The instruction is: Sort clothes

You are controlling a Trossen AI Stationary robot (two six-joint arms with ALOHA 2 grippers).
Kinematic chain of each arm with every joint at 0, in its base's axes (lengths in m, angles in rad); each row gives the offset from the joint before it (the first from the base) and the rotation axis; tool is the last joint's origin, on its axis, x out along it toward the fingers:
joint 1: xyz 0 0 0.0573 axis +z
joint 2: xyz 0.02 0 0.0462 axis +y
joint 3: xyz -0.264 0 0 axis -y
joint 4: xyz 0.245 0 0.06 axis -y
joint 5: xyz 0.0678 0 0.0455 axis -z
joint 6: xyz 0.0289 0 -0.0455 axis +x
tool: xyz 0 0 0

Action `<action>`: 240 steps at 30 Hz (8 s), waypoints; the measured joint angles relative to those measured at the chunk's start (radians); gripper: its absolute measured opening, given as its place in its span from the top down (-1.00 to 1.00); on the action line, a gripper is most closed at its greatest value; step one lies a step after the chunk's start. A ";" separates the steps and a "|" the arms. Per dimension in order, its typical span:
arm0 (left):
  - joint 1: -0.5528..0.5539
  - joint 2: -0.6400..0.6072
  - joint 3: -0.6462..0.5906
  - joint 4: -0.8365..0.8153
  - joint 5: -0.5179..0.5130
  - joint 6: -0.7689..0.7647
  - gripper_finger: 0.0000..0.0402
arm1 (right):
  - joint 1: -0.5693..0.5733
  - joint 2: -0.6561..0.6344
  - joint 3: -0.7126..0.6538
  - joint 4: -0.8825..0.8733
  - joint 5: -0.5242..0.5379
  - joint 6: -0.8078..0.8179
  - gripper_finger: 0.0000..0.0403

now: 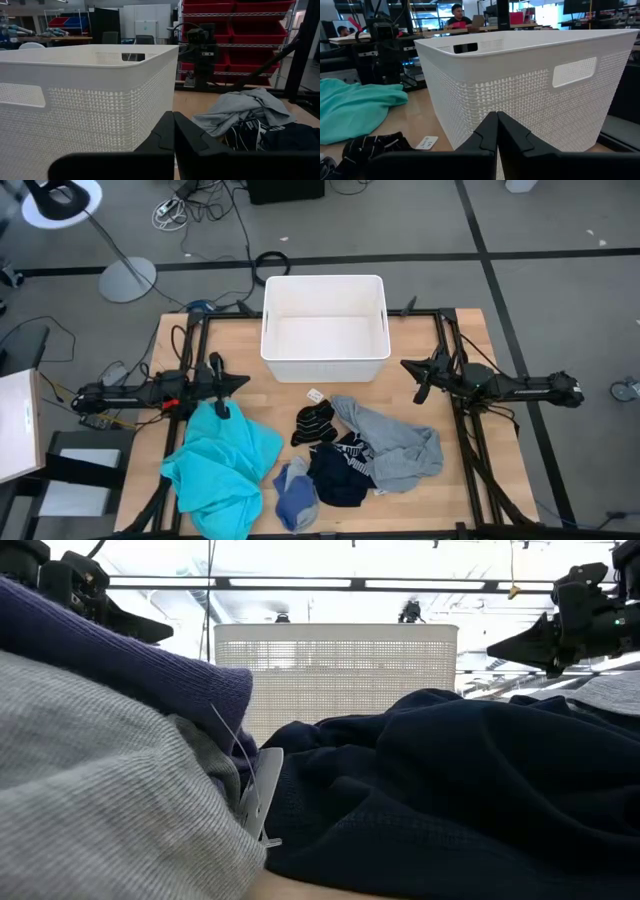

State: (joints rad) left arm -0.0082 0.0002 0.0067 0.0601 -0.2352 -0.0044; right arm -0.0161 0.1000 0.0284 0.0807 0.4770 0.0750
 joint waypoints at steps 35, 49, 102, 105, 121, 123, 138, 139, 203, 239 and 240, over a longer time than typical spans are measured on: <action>0.000 0.000 0.000 0.000 0.000 0.000 0.99 | 0.000 0.000 0.000 0.000 0.000 0.000 0.96; 0.000 0.000 0.000 0.000 0.000 0.000 0.99 | 0.000 0.000 0.000 0.000 0.000 0.000 0.97; 0.000 0.000 0.000 0.000 0.000 0.000 0.99 | 0.002 0.000 0.000 0.306 -0.001 0.416 0.97; 0.000 0.000 0.000 0.000 0.000 0.000 0.99 | 0.001 0.000 0.013 0.334 -0.103 0.287 0.97; 0.000 0.000 0.000 0.000 0.000 0.000 0.99 | 0.249 0.792 0.893 -0.468 0.078 0.122 1.00; 0.000 0.000 0.000 0.000 0.000 0.000 0.99 | 0.267 0.916 1.009 -0.533 0.069 0.106 1.00; 0.000 0.000 0.000 0.000 0.000 0.000 0.99 | 0.264 1.547 1.531 -0.743 -0.105 0.061 0.50; 0.000 0.000 0.000 0.000 0.000 0.000 0.99 | 0.262 1.579 1.546 -0.743 -0.128 0.062 0.45; 0.000 0.000 0.000 -0.001 0.000 0.000 0.99 | 0.203 1.793 1.589 -0.615 -0.214 0.089 0.92; 0.000 0.000 0.000 -0.002 0.000 0.000 0.99 | 0.188 1.890 1.591 -0.568 -0.297 0.082 0.86; 0.000 0.000 0.000 -0.002 0.000 0.000 0.99 | 0.188 1.891 1.591 -0.569 -0.297 0.082 0.87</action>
State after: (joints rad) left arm -0.0082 0.0006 0.0071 0.0578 -0.2352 -0.0045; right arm 0.1722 1.9907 1.6192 -0.4885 0.1800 0.1566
